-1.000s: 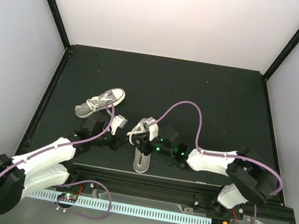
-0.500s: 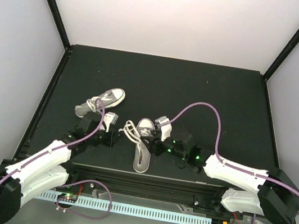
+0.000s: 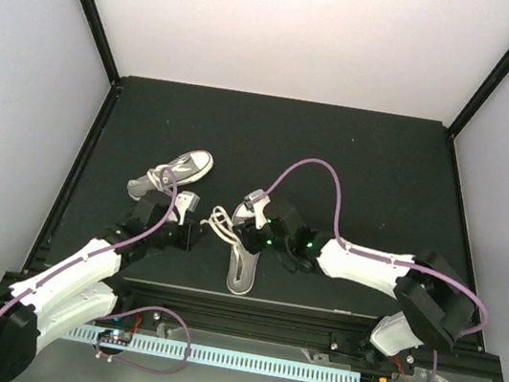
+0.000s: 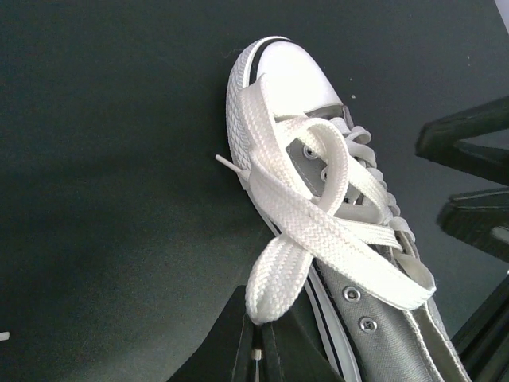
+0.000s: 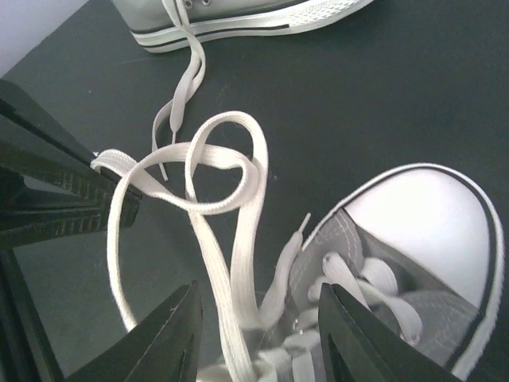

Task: Tie the shoes
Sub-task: Cross the shoelace with the shoelace.

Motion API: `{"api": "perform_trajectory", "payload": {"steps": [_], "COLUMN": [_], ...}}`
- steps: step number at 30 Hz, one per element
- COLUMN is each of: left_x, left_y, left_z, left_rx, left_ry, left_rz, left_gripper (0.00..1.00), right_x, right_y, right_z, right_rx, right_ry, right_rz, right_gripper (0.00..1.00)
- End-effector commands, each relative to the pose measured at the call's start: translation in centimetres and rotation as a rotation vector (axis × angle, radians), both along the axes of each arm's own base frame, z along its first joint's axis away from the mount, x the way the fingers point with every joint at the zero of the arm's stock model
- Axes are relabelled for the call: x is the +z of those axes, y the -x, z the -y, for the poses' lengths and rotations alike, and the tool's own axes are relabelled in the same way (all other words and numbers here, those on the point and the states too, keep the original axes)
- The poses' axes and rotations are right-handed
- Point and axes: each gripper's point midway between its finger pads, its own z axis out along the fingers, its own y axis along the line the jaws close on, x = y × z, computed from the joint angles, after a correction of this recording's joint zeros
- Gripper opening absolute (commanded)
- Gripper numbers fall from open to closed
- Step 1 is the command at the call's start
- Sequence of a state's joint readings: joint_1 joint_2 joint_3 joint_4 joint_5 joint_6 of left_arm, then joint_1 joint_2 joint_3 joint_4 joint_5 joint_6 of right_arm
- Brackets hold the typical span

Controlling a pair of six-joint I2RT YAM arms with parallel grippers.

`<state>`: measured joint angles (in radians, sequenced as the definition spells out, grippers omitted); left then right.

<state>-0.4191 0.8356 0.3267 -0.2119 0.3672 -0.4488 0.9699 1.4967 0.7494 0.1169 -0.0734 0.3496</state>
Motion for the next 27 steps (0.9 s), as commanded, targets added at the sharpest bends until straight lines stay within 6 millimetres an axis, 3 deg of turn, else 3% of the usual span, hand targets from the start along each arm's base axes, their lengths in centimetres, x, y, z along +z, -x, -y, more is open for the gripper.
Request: {"api": "perform_trajectory", "payload": {"steps": [1,7,10,12,15,22,27], "left_x": [1.3,1.4,1.5,1.6,1.6,1.1,1.3], "left_y": [-0.4,-0.4,-0.4,-0.5,-0.5,-1.9,-3.3], "left_z": [0.3,0.3,0.3,0.3,0.3,-1.8,-3.6], "left_rx": [-0.007,-0.01,-0.012,-0.012,-0.009,0.097,0.193], "left_ry": [0.025,0.028,0.029,0.03,0.028,0.01,0.032], "left_rz": [0.016,0.017,0.019,0.021,0.024,0.008,0.006], "left_gripper": [0.01,0.02,0.02,0.02,0.02,0.02,0.02], "right_x": [0.0,-1.4,-2.1,-2.2,-2.0,2.4,2.5], "right_y": [-0.7,-0.6,-0.8,-0.9,-1.2,-2.3,-1.8], "right_z": [-1.7,-3.3,-3.7,-3.9,-3.5,1.6,6.2], "right_rx": [0.046,0.099,0.107,0.114,0.098,-0.056,-0.15], "right_ry": [0.01,0.023,0.036,0.04,0.046,0.091,0.182], "right_rz": [0.005,-0.03,-0.04,-0.041,-0.023,0.112,0.133], "right_gripper": [0.43,0.39,0.32,0.24,0.03,0.02,0.02]}}
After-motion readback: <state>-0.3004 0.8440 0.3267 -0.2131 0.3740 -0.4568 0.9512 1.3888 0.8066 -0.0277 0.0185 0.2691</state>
